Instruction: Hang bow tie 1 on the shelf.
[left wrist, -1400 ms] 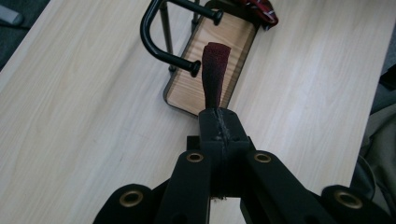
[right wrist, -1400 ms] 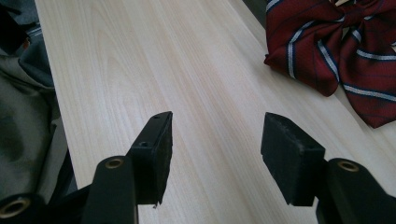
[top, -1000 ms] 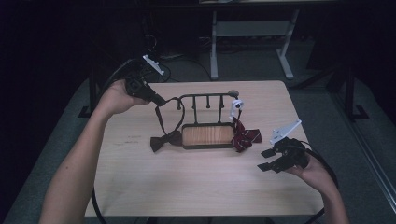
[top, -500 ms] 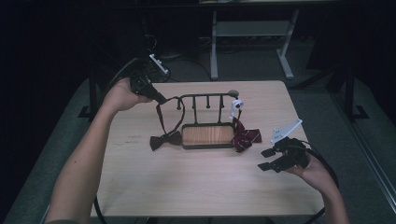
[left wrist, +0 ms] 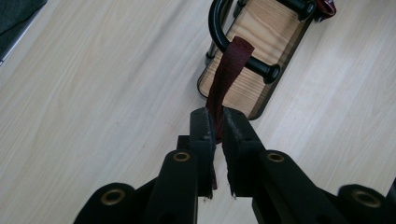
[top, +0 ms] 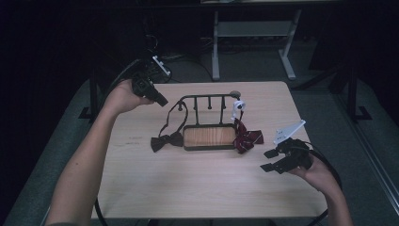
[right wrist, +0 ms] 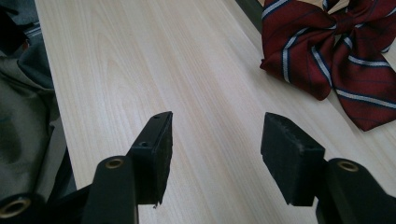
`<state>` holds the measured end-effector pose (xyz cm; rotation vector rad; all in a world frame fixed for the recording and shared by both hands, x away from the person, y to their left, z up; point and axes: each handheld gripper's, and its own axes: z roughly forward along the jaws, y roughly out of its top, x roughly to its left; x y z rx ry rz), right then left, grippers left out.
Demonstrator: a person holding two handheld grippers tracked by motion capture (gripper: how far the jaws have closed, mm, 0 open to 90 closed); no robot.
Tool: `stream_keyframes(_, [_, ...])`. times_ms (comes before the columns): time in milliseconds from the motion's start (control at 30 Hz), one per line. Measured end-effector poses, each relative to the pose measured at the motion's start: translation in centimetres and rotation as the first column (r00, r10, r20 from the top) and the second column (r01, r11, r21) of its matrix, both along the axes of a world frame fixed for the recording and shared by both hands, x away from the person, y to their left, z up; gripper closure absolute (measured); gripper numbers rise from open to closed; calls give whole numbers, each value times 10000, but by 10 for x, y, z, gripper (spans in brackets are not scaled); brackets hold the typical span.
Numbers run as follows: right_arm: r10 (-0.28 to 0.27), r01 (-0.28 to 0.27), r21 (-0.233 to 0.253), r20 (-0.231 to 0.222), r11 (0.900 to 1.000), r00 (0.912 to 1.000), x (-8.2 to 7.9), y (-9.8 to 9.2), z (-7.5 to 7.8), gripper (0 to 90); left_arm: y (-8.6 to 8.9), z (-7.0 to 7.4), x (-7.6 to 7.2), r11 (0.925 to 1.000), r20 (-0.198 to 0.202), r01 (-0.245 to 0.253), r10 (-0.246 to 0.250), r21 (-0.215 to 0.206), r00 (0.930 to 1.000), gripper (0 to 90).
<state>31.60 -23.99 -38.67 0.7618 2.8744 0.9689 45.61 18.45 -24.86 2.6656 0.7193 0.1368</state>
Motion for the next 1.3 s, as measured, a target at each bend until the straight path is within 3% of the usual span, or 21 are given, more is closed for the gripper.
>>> stream_keyframes(133, [-74, 74, 8, -18, 10000, 10000, 0, -1, -1, 430, 2, 1, -4, 10000, -9, 4, -4, 98, 10000, 794])
stream_keyframes(200, [-117, 117, -15, 3, 9999, 9999, -1, -2, -1, 429, 3, 1, -7, 9999, 42, -30, 31, -167, 10000, 792])
stream_keyframes(367, [-264, 264, 10, 65, 9997, 9996, -1, -5, -1, 421, 9, -2, -15, 9993, 95, -2, 5, -373, 10000, 769])
stream_keyframes(600, [-401, 401, 44, 51, 9992, 9992, 0, -6, -2, 410, 11, 0, -25, 9997, 180, 163, -160, -159, 9997, 737])
stream_keyframes(733, [-514, 514, 41, 13, 9987, 9987, 0, -7, -2, 396, 11, 0, -34, 9985, 170, 337, -330, -431, 9993, 724])
stream_keyframes(967, [-574, 575, 52, -23, 9983, 9983, -1, -8, -2, 390, 13, -4, -41, 9979, 128, 560, -557, -318, 9984, 697])
stream_keyframes(1200, [-644, 644, 107, -42, 9979, 9979, -1, -9, -2, 383, 18, -7, -51, 9959, 142, 525, -516, -731, 9986, 676])
stream_keyframes(1300, [-665, 665, 92, -75, 9977, 9978, -1, -10, -3, 382, 20, -9, -54, 9966, 160, 614, -606, -552, 9980, 668])
